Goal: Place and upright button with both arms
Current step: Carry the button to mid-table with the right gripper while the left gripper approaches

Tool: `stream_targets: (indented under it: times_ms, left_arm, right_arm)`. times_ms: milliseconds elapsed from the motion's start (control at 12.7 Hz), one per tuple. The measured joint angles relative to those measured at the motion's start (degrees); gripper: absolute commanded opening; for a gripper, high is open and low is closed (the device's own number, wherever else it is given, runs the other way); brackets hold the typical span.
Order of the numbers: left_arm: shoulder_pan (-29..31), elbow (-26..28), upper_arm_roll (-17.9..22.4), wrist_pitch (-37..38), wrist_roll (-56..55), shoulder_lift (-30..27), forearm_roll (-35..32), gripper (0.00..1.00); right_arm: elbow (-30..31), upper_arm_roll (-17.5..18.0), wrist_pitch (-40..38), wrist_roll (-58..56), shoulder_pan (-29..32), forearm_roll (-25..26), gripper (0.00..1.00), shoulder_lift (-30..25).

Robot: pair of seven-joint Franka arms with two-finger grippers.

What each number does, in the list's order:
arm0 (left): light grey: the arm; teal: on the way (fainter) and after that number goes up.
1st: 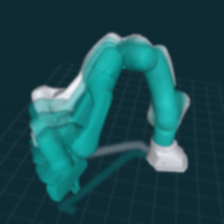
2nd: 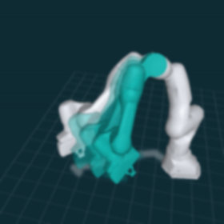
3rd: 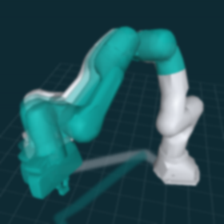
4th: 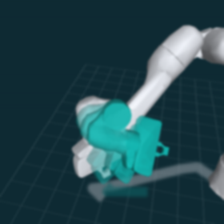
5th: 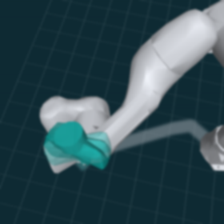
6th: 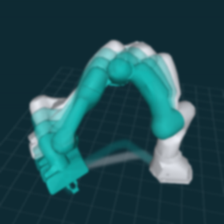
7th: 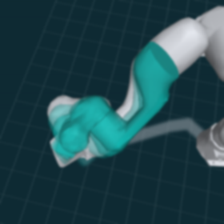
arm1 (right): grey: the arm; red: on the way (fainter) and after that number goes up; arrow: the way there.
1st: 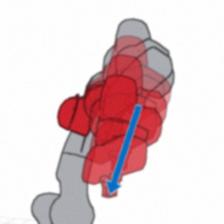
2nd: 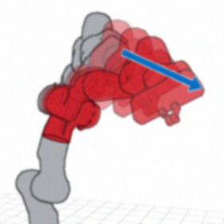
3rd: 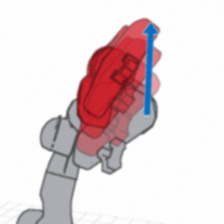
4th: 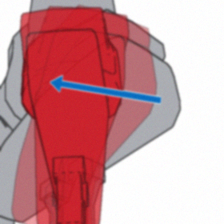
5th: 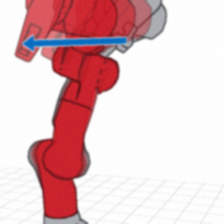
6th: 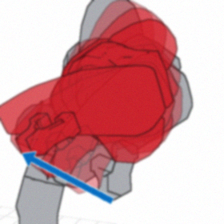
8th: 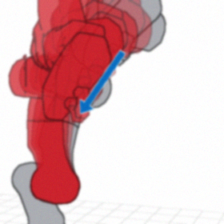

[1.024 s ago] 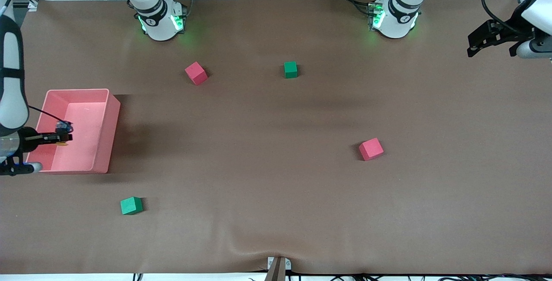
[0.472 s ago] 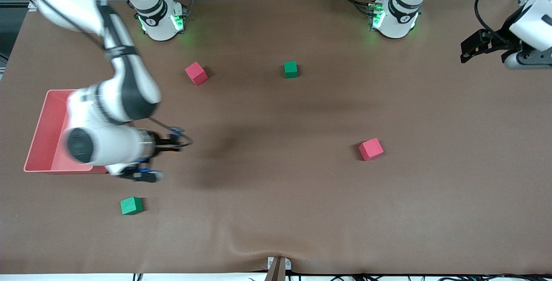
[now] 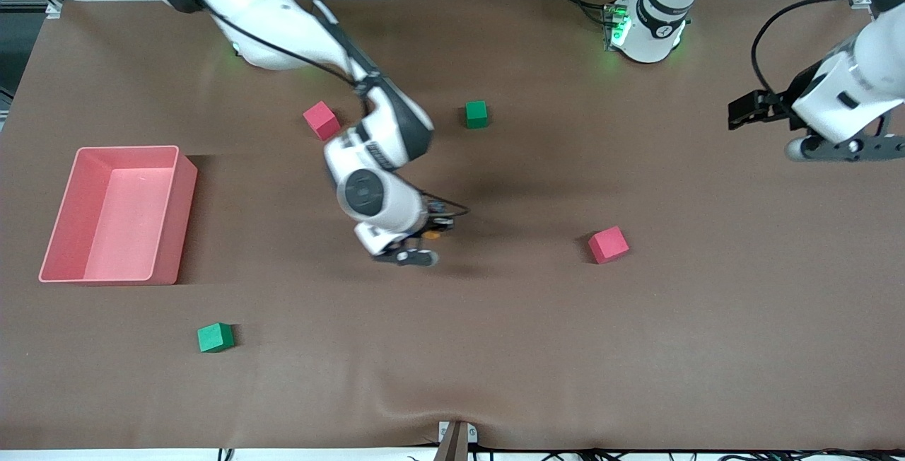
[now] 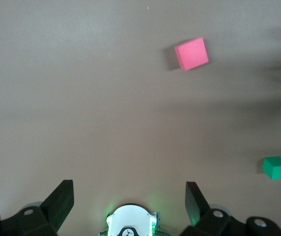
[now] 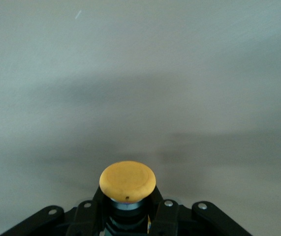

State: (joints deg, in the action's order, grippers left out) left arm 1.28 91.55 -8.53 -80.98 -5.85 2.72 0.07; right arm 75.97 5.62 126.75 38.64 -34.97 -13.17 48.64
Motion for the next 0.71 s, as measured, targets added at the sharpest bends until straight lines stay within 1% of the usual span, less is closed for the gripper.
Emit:
stream_targets:
  times_ms: [157,315,394,551,709]
  left_arm:
    - [0.01,1.31,-0.14,-0.01,-0.03,1.23,0.00,1.00]
    - [0.02,2.07,-0.15,-0.02,-0.03,2.35,0.21,1.00]
    - [0.02,2.19,-0.17,-0.02,-0.03,3.04,0.97,1.00]
    - [0.00,2.27,-0.23,-0.08,-0.03,4.67,2.82,1.00]
    - [-0.36,2.27,-0.36,-1.45,-0.03,6.18,4.54,1.00]
  right_arm:
    - [-5.47,-0.71,1.03,1.53,-3.97,0.05,0.00,5.33]
    - [-8.56,-2.13,0.93,1.55,-6.76,0.65,0.00,7.62]
    - [-9.02,-2.54,0.83,1.56,-7.68,0.84,0.07,7.87]
    - [-9.11,-2.94,0.79,1.62,-8.47,0.94,1.00,8.19]
    - [-9.11,-3.11,3.18,1.98,-8.65,1.84,1.00,9.10]
